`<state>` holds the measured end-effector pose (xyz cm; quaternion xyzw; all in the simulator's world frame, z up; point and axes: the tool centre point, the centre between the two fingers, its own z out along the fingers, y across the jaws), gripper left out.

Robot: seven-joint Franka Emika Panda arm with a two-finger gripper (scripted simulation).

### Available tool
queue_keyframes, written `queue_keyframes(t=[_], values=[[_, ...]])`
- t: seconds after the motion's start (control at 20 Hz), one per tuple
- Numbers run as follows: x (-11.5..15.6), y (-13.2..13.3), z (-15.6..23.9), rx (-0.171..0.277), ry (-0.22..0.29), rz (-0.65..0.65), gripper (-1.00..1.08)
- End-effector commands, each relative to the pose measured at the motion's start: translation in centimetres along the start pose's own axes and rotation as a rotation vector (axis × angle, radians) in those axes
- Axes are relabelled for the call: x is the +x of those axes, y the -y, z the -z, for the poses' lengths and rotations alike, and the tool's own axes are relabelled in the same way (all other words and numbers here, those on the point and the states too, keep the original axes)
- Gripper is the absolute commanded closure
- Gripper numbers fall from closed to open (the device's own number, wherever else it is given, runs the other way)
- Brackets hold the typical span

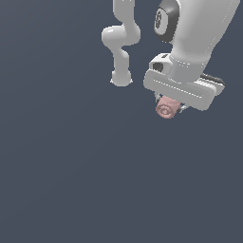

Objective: Pick up the object and move it to a goal position.

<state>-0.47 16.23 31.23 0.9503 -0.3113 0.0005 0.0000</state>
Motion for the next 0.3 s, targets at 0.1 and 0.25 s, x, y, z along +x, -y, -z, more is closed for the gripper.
queue_keyframes(t=[0.1,0.25], values=[[-0.18,0.72,0.75,0.000,0.001,-0.001,1.08],[-0.19,0.83,0.85,0.000,0.001,-0.001,1.08]])
